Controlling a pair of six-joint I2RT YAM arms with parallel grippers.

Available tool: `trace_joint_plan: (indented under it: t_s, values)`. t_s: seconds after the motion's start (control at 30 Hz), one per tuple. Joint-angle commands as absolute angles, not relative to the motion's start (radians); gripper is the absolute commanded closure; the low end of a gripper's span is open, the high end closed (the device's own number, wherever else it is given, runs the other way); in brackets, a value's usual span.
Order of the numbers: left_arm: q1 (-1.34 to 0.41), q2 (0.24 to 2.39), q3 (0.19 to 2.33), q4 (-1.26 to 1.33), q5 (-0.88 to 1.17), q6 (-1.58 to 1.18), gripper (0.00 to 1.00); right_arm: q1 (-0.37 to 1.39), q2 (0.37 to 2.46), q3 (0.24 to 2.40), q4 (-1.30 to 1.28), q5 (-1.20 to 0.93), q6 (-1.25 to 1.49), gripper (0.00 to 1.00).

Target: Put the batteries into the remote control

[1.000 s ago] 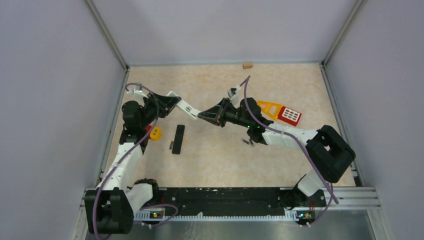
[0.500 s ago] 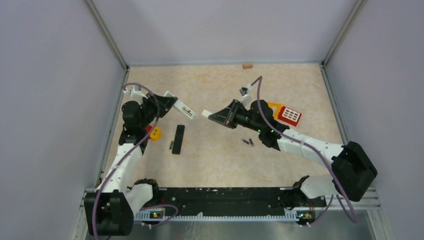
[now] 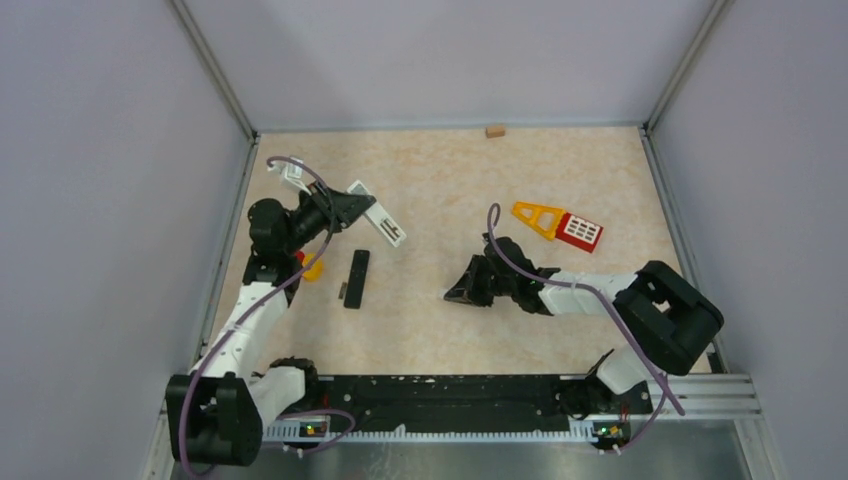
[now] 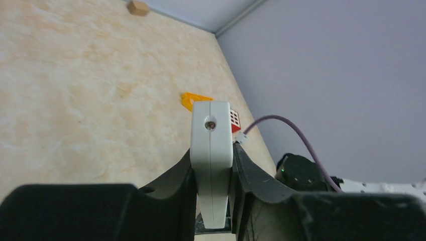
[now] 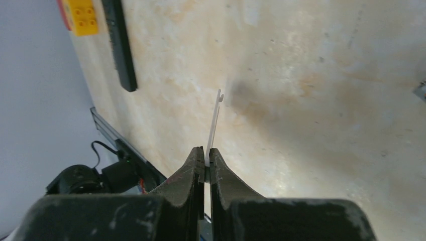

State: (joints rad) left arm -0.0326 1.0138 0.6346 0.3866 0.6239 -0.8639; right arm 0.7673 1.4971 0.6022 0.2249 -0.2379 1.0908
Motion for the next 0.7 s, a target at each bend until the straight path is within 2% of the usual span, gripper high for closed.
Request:
trace_joint_plan:
  t_s: [0.0, 0.17, 0.4, 0.57, 0.67]
  values:
    - [-0.074, 1.054, 0.699, 0.470, 0.816, -0.813, 1.00, 0.756, 1.514, 0.588, 0.199, -0.217, 1.038, 0.96]
    - [-0.090, 1.044, 0.698, 0.489, 0.822, -0.800, 1.00, 0.756, 1.515, 0.622, 0.075, -0.188, 0.962, 0.69]
    - [-0.091, 1.053, 0.705, 0.478, 0.794, -0.777, 1.00, 0.751, 1.450, 0.657, -0.101, -0.096, 0.887, 0.45]
    - [-0.091, 1.053, 0.703, 0.478, 0.816, -0.759, 1.00, 0.724, 1.354, 0.745, -0.196, -0.014, 0.718, 0.42]
    - [-0.091, 1.041, 0.689, 0.501, 0.839, -0.754, 1.00, 0.705, 1.335, 0.823, -0.256, 0.062, 0.592, 0.46]
